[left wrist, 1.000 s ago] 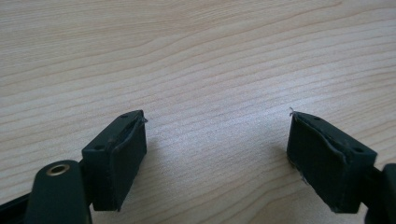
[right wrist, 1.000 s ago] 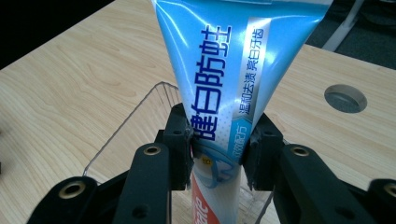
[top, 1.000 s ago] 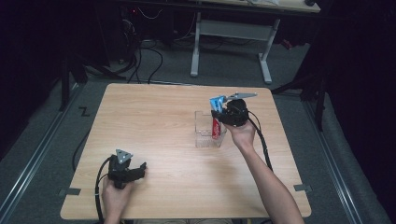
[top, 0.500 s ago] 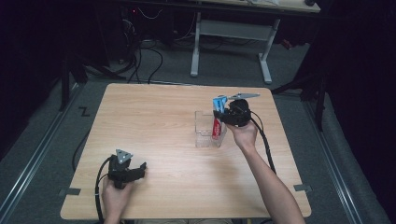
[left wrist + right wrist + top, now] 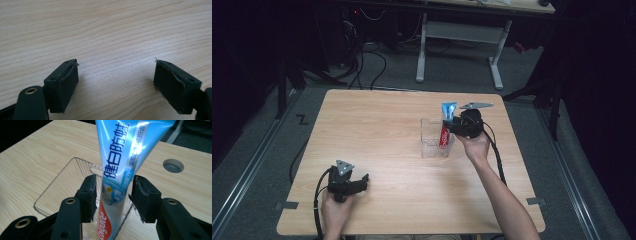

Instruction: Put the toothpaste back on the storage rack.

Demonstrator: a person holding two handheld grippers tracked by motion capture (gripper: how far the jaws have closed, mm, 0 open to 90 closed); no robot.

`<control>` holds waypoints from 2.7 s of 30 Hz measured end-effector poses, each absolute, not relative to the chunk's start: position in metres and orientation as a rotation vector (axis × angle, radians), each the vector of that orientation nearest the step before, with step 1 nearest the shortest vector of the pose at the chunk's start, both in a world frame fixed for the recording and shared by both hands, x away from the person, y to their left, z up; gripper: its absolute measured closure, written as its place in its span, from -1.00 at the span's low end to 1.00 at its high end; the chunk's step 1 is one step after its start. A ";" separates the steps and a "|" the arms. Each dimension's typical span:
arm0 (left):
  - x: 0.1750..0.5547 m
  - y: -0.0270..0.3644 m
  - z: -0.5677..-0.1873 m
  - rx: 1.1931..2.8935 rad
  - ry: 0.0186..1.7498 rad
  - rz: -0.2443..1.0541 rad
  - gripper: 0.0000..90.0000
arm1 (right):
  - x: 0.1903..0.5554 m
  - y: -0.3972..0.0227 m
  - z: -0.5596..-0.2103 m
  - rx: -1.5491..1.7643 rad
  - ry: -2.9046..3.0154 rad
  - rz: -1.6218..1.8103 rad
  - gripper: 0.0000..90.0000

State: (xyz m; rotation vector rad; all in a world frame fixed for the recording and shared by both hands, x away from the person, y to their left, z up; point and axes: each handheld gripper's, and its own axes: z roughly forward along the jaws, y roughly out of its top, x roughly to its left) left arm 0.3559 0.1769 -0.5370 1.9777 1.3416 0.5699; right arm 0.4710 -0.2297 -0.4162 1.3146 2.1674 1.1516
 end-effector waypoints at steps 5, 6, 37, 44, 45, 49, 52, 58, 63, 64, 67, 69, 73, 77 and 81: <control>0.356 0.177 -0.537 1.977 1.342 0.570 -0.55 | 0.464 -0.234 -0.409 1.284 2.146 1.166 0.18; 0.356 0.177 -0.537 1.978 1.341 0.570 -0.55 | 0.463 -0.234 -0.407 1.278 2.143 1.166 0.17; 0.356 0.177 -0.537 1.977 1.342 0.570 -0.55 | 0.433 -0.266 -0.380 1.227 2.063 1.193 0.13; 0.356 0.177 -0.537 1.977 1.342 0.570 -0.55 | 0.429 -0.272 -0.377 1.234 2.041 1.212 0.13; 0.356 0.177 -0.537 1.977 1.342 0.570 -0.55 | 0.429 -0.272 -0.377 1.234 2.041 1.212 0.13; 0.356 0.177 -0.537 1.977 1.343 0.571 -0.55 | 0.426 -0.275 -0.376 1.231 2.039 1.217 0.13; 0.356 0.177 -0.537 1.978 1.342 0.571 -0.55 | 0.421 -0.280 -0.378 1.236 2.022 1.228 0.14; 0.356 0.177 -0.537 1.978 1.342 0.571 -0.55 | 0.415 -0.293 -0.381 1.254 2.009 1.223 0.14; 0.356 0.177 -0.537 1.977 1.342 0.571 -0.55 | 0.408 -0.303 -0.380 1.270 1.986 1.237 0.14; 0.356 0.177 -0.537 1.977 1.343 0.571 -0.55 | 0.408 -0.303 -0.380 1.270 1.986 1.237 0.14; 0.356 0.177 -0.537 1.977 1.342 0.571 -0.55 | 0.406 -0.308 -0.380 1.277 1.971 1.247 0.14; 0.356 0.177 -0.537 1.977 1.343 0.571 -0.55 | 0.404 -0.311 -0.381 1.285 1.965 1.251 0.14; 0.356 0.177 -0.537 1.977 1.343 0.571 -0.55 | 0.399 -0.317 -0.382 1.288 1.953 1.254 0.14; 0.356 0.177 -0.537 1.977 1.343 0.571 -0.55 | 0.395 -0.321 -0.382 1.294 1.941 1.261 0.14; 0.356 0.177 -0.537 1.977 1.343 0.571 -0.55 | 0.393 -0.324 -0.382 1.297 1.935 1.259 0.14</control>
